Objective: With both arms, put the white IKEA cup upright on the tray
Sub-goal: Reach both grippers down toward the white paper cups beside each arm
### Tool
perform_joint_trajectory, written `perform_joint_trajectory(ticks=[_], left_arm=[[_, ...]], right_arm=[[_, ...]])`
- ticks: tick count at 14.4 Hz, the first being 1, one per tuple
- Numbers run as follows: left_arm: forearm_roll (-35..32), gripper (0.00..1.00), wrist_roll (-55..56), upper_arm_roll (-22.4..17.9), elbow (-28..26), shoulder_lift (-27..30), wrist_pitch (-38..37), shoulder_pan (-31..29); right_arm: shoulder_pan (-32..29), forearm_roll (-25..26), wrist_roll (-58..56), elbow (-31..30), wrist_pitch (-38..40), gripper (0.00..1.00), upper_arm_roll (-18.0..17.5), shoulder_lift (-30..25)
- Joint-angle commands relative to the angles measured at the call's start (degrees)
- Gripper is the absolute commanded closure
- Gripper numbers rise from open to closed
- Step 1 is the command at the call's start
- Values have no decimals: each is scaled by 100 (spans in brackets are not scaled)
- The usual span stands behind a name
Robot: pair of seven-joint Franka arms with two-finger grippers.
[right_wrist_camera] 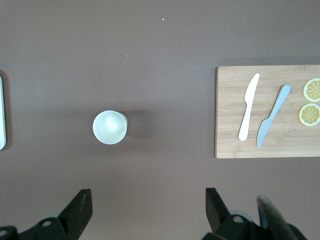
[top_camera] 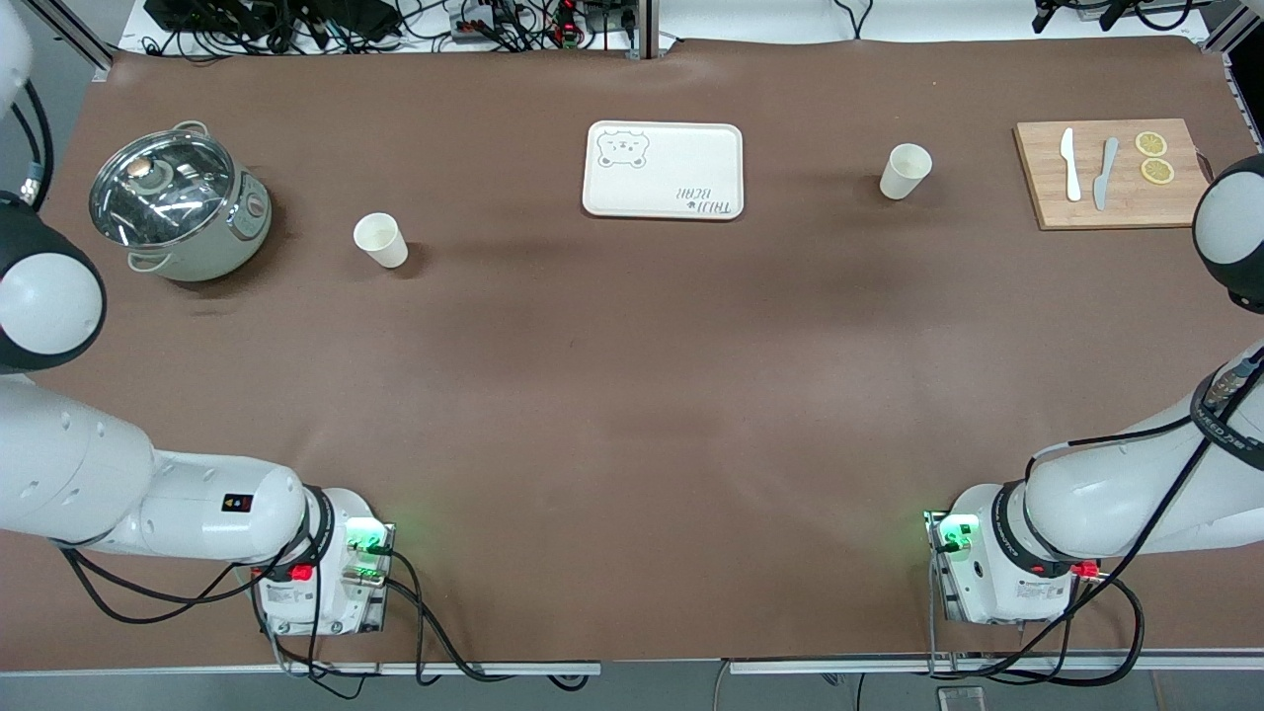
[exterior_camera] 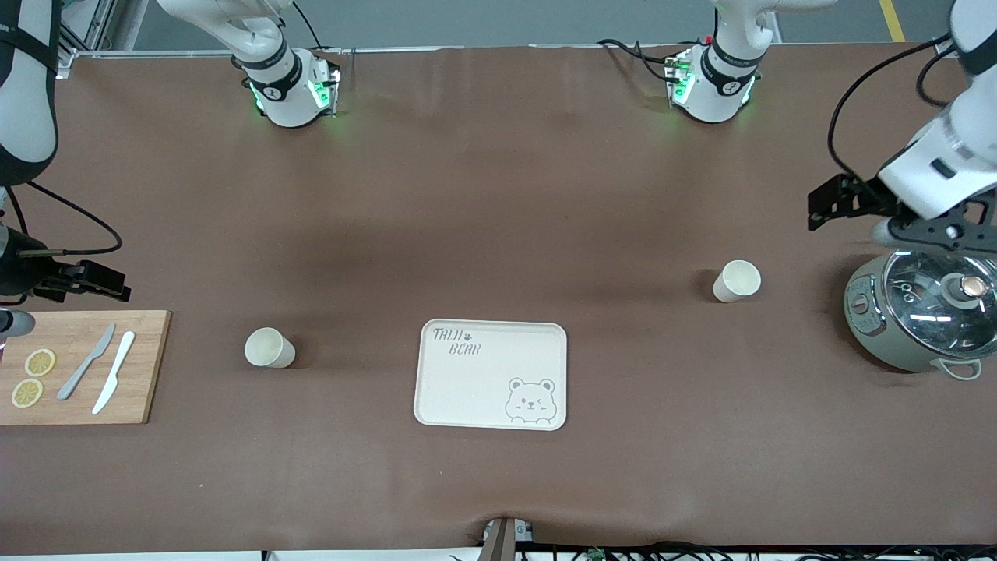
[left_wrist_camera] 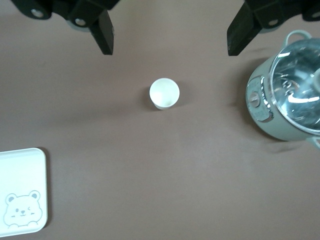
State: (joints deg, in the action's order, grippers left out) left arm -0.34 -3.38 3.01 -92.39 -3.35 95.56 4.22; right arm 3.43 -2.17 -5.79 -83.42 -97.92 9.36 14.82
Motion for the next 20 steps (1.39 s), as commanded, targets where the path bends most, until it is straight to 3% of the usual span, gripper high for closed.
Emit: perform_joint_trajectory(ticks=[1, 7, 17, 20], left_arm=[[95, 0, -58, 15, -594, 107, 542, -35], [131, 0, -67, 42, -1640, 124, 1587, -26], [166, 0, -717, 42, -3687, 133, 4161, -325], [166, 0, -822, 33, -4198, 46, 4857, -413]], right_arm=[[26, 121, 78, -227, -200, 0, -39, -137], [334, 95, 34, -1079, -1342, 0, -48, -119], [387, 7, -686, -1142, -1739, 0, -57, 487], [334, -388, -1107, -1142, -1782, 0, -57, 724]])
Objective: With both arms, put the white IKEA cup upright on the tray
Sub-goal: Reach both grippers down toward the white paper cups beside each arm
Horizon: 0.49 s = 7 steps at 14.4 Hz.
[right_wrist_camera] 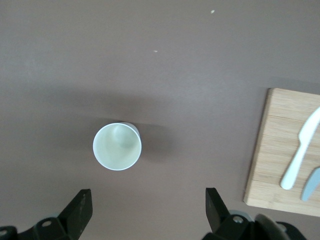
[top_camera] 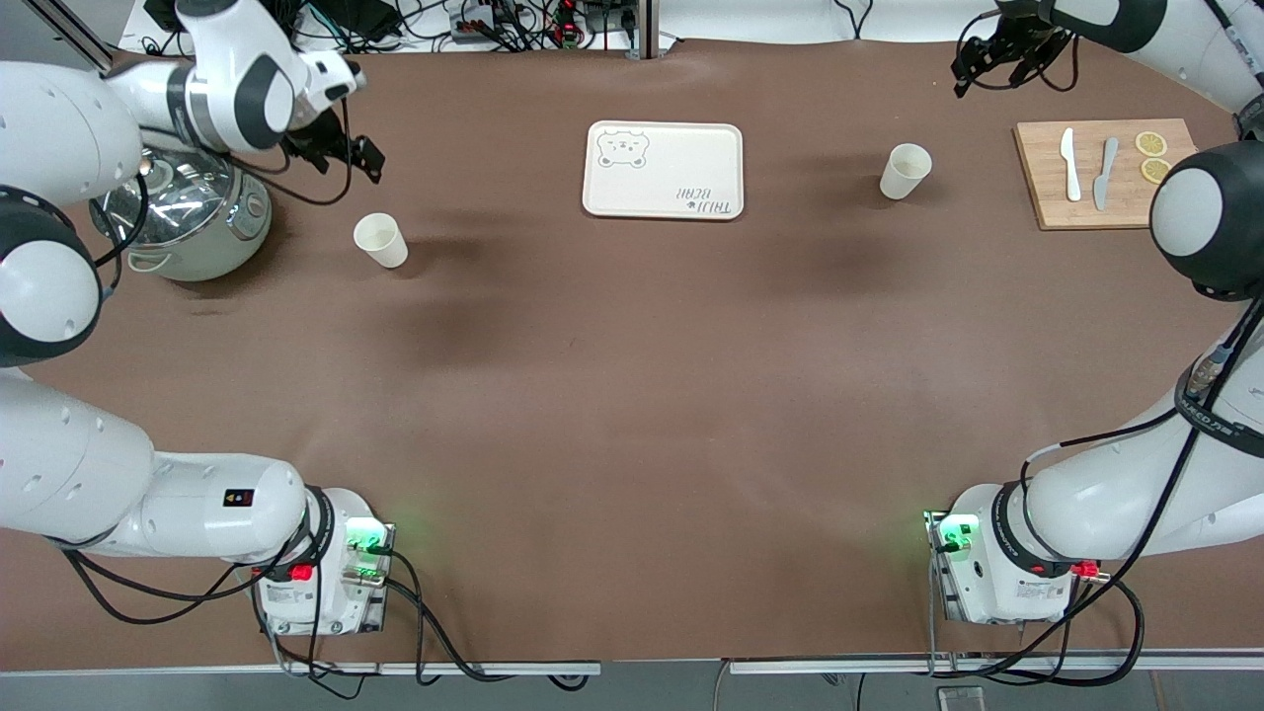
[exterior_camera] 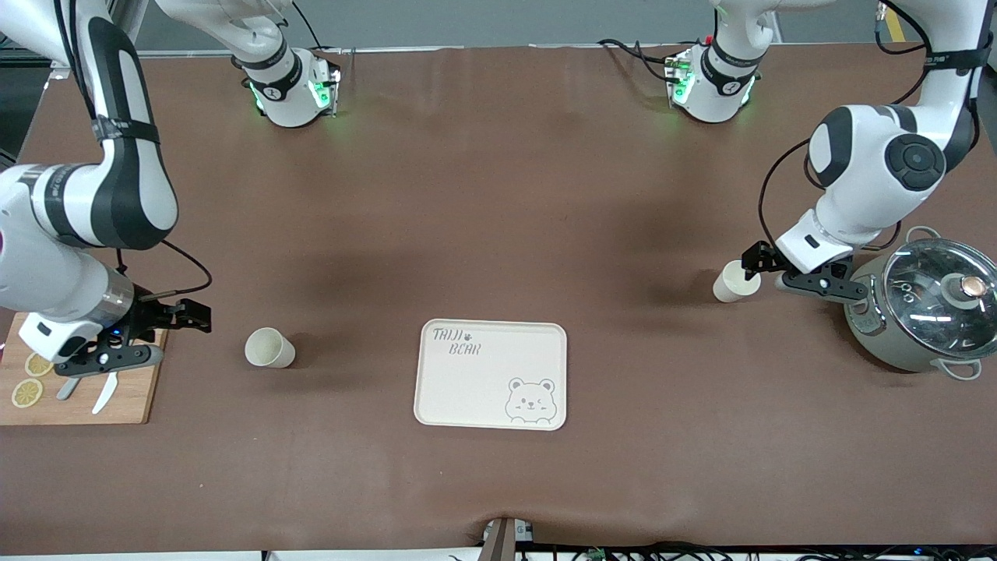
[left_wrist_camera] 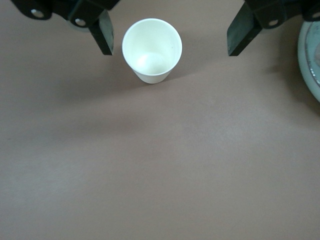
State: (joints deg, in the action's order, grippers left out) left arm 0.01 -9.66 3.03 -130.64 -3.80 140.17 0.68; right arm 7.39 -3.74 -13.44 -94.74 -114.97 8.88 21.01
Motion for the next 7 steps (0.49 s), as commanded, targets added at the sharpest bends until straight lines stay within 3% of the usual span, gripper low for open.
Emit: perform_joint_trajectory(ticks=[1, 7], left_arm=[[130, 0, -212, 40, -488, 64, 510, -163], [130, 0, -440, 40, -673, -401, 1012, -375]], right_arm=[[-79, -249, -500, -18, -165, 0, -9, 157], [-88, -267, -739, -9, -307, 0, -9, 395]])
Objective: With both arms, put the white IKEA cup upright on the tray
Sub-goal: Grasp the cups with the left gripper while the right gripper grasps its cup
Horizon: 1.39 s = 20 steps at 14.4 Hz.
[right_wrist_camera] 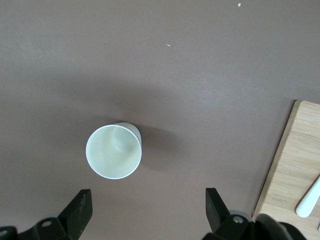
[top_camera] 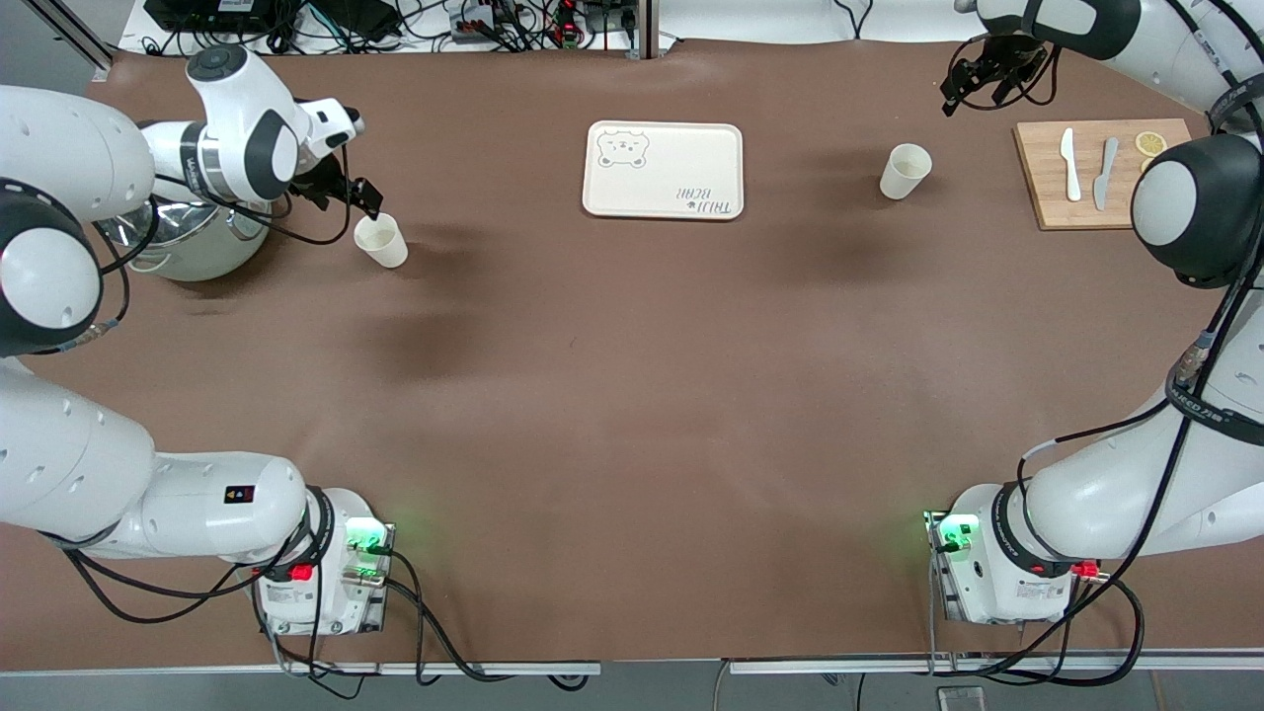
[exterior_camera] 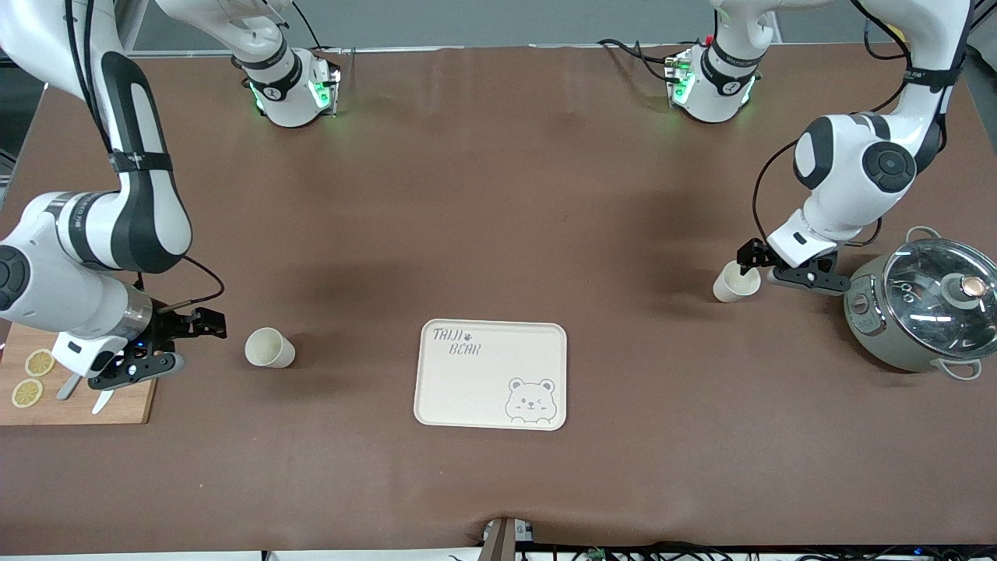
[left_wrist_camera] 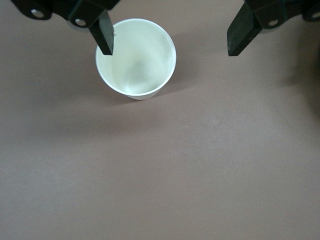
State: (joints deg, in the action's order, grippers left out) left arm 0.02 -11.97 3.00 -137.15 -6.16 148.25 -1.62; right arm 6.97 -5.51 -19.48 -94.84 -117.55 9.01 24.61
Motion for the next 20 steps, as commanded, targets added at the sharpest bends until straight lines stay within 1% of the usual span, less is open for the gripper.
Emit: perform_joint_trajectory(ticks=[1, 5, 7, 11, 12, 13, 16, 20], left_arm=[[130, 0, -227, 43, -14, -236, 213, -163], [130, 0, -306, 43, -23, -491, 477, -172], [130, 0, -324, 52, -23, -552, 486, -198], [130, 0, -377, 52, -58, -658, 600, -198], [130, 54, -377, 43, -128, -606, 618, -216], [130, 100, -403, 43, -163, -588, 635, -277], [130, 100, -482, 52, -278, -579, 837, -277], [130, 100, -456, 52, -251, -579, 838, -277]], right_arm=[[-46, -100, -135, 0, -127, 0, -22, 61], [-46, -187, -275, 9, -399, 0, -22, 377], [-47, -188, -284, 35, -426, 0, -22, 439], [-82, -223, -284, 44, -751, 0, -22, 702], [-73, -223, -284, 44, -804, 0, -22, 711], [-73, -223, -284, 35, -822, 0, -22, 720], [-73, -232, -284, 53, -874, 0, -22, 790], [-38, -249, -275, 53, -927, 0, -31, 861]])
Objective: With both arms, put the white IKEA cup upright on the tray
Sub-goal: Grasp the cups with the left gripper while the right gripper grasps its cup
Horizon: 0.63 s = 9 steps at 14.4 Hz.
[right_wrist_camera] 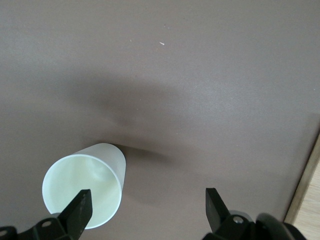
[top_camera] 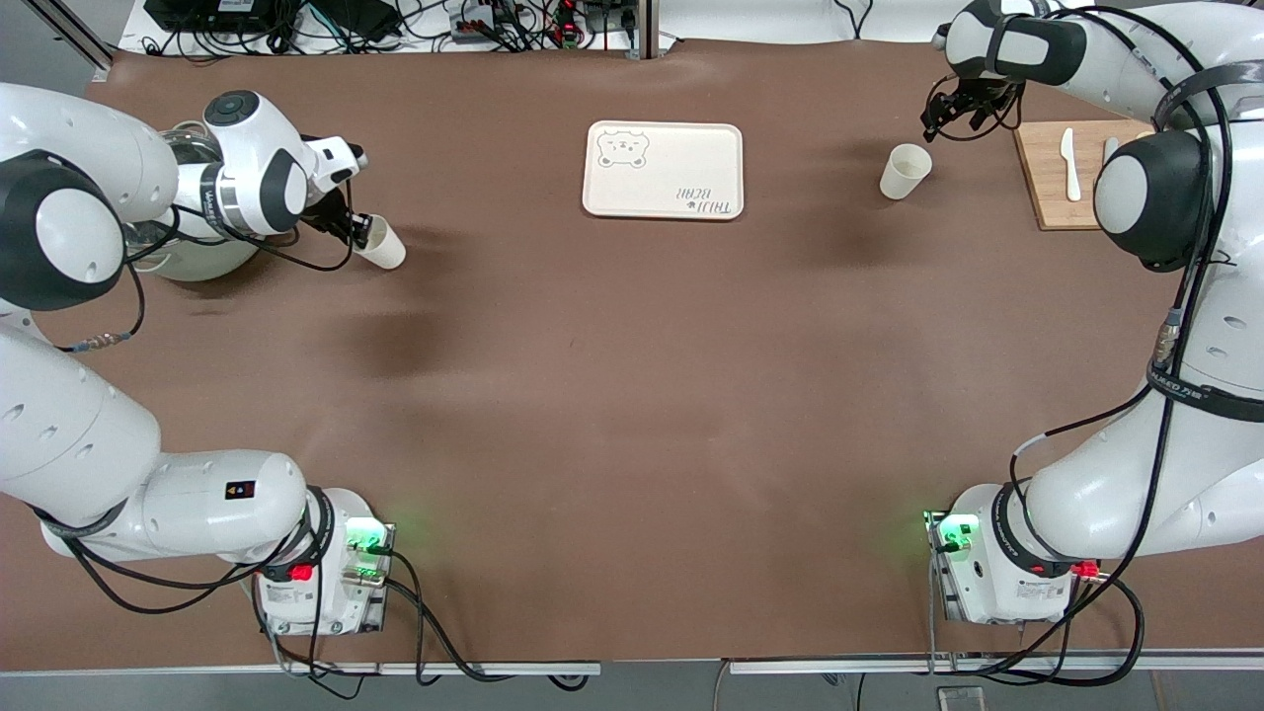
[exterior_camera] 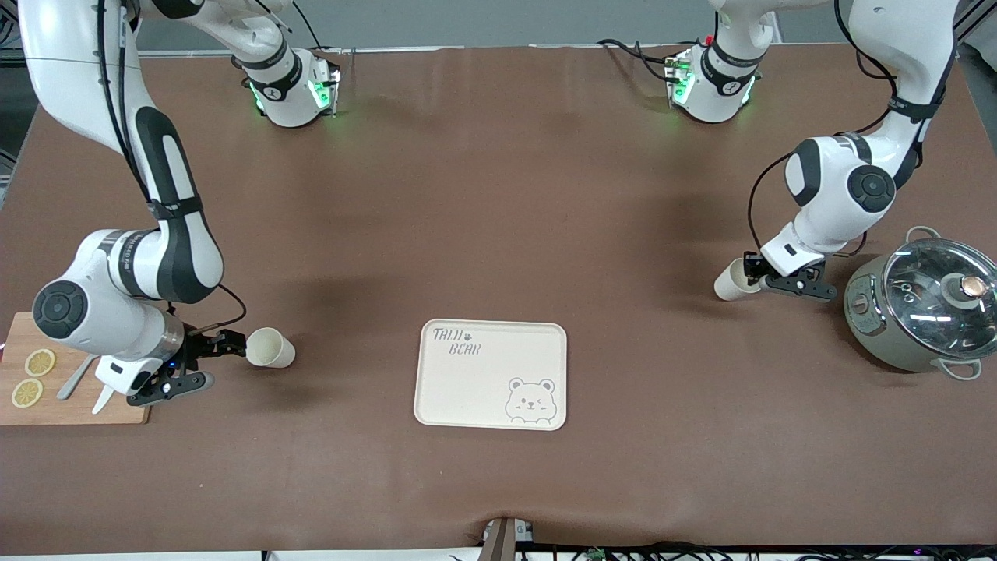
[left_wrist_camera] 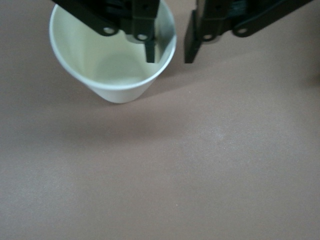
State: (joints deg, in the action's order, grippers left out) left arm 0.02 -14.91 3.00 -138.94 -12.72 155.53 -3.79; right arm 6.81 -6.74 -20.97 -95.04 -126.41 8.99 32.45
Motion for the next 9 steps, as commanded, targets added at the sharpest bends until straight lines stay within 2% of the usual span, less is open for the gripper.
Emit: perform_joint_trajectory(ticks=[1, 5, 9], left_arm=[[130, 100, -135, 60, -37, 68, 109, -34], [130, 100, 390, 217, 480, -2, -75, 115], [130, 100, 1296, 534, 1455, -292, -962, 299]], right_arm=[[-13, -170, -135, 73, -42, 0, -29, 86], [4, -276, -136, 64, -156, 0, -28, 191], [13, -276, -144, 64, -165, 0, -29, 244]])
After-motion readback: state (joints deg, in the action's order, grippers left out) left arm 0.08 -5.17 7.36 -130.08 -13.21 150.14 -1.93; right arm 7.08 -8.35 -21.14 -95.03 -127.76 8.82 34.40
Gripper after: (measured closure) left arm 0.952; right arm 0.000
